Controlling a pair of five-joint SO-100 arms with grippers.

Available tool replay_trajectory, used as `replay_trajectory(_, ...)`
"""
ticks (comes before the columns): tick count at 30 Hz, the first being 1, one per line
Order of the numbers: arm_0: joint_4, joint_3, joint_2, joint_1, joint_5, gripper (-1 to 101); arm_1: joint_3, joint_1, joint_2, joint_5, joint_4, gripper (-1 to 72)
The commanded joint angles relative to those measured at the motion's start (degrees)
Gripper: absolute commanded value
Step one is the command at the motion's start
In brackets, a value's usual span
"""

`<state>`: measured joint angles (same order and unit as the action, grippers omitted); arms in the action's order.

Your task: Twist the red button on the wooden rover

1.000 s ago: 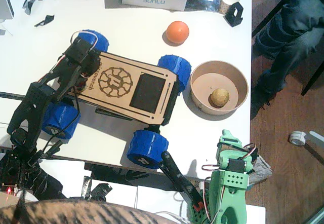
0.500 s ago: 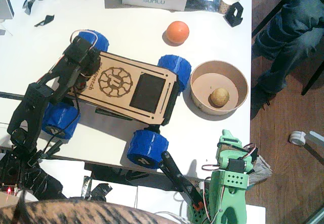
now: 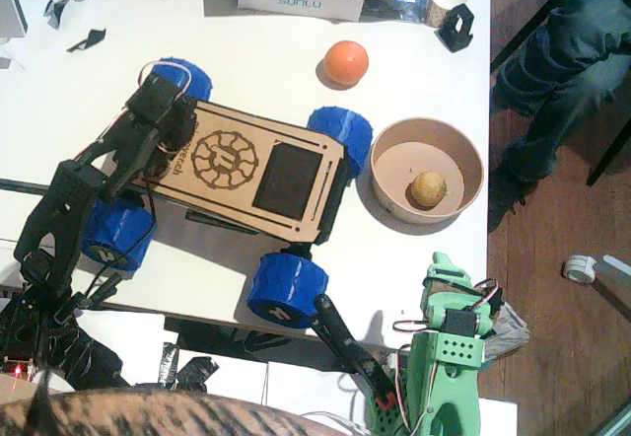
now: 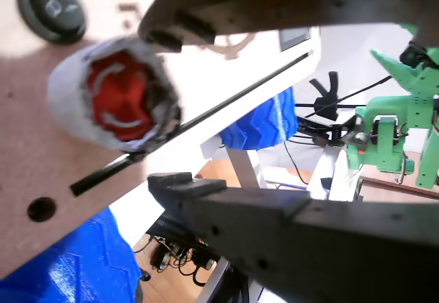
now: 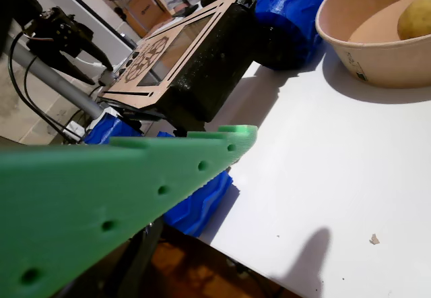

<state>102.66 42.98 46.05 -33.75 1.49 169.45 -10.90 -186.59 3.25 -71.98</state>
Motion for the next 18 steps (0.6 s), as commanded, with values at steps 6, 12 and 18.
replay_trajectory(6, -1.4, -1.4, -0.9, 0.4, 0.3, 22, -0.4, 0.3, 0.3, 0.0, 0.3, 20.4)
replay_trajectory(12, -2.9, -1.4, -2.0, 0.4, 0.1, 22, -0.4, 0.3, 0.3, 0.0, 0.3, 20.4)
replay_trajectory(18, -3.5, -1.5, -2.1, 0.4, 0.3, 21, -0.4, 0.3, 0.3, 0.0, 0.3, 20.4)
